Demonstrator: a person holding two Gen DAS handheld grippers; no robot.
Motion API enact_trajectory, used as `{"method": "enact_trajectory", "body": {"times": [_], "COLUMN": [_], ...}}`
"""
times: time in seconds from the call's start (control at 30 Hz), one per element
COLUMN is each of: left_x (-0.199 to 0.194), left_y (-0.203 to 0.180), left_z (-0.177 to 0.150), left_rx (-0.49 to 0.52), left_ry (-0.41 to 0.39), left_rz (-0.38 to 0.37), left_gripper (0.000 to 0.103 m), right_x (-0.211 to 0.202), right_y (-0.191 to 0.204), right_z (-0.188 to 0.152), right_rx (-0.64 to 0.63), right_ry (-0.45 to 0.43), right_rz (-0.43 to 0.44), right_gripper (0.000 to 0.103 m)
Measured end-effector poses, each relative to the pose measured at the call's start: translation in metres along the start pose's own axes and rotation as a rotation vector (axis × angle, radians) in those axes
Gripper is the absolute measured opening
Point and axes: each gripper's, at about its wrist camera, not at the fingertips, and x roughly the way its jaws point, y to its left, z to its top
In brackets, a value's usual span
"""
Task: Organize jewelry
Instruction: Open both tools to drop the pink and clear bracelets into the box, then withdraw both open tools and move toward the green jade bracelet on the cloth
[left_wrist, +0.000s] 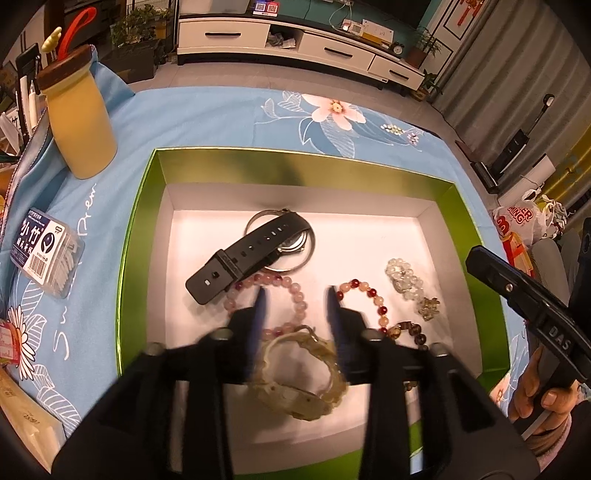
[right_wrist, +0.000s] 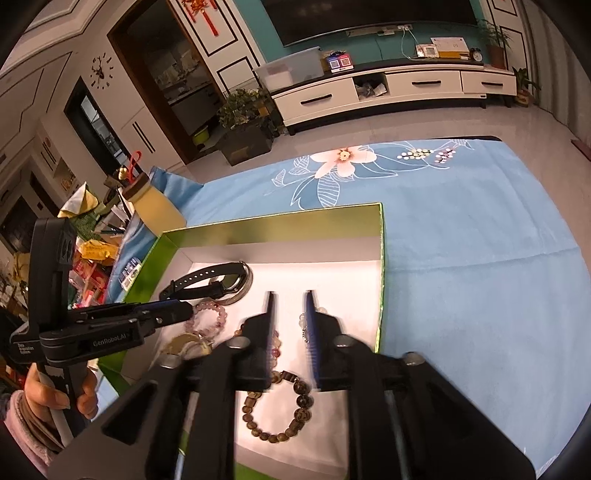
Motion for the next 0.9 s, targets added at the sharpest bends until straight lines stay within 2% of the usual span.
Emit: {"method": "enact_trajectory", "body": {"times": [0.03,0.1,0.17,0.23,0.43,0.57,0.67,0.77,0.9], "left_x": [-0.004,-0.012,-0.025,-0.040,-0.089,-0.111,-0.110,-0.102,-0.085], "left_y": [-0.002,-0.006,-0.010,-0.011,0.002,0.016,0.028,0.040,0.045], "left_z": [-0.001,-0.004,-0.010,-0.017,-0.046,-0.076,-0.101,-0.124,-0.146], "left_rx": [0.005,0.011,0.020,0.011,-0.033,-0.048,-0.058,-0.078,-0.080], "left_ry": [-0.008,-0.020,-0.035,-0.055,-0.123,-0.152,-0.119,-0.066,0.003], "left_rz": [0.000,-0.006,-0.016,-0.007,-0.010,0.040,0.088,0.102,0.100], "left_gripper": [0.057,0.067,0.073,0.085,0.087,0.088,0.088,0.088,0.077], "right_x": [-0.004,-0.011,-0.022,-0.037,-0.078,-0.090,-0.089,-0.080,-0.066], "right_y": [0.000,0.002,0.005,0.011,0.036,0.050,0.054,0.057,0.062], "right_z": [0.000,-0.001,-0.004,-0.009,-0.033,-0.054,-0.071,-0.092,-0.116], "right_rx": [0.008,0.005,0.000,-0.021,-0.139,-0.188,-0.186,-0.186,-0.184], "right_ry": [-0.010,-0.025,-0.038,-0.061,-0.112,-0.093,-0.050,0.008,0.083], "right_rz": [0.001,0.003,0.017,0.033,0.059,0.066,0.084,0.082,0.086], "right_gripper": [0.039,0.043,0.047,0.048,0.051,0.051,0.051,0.051,0.051]}}
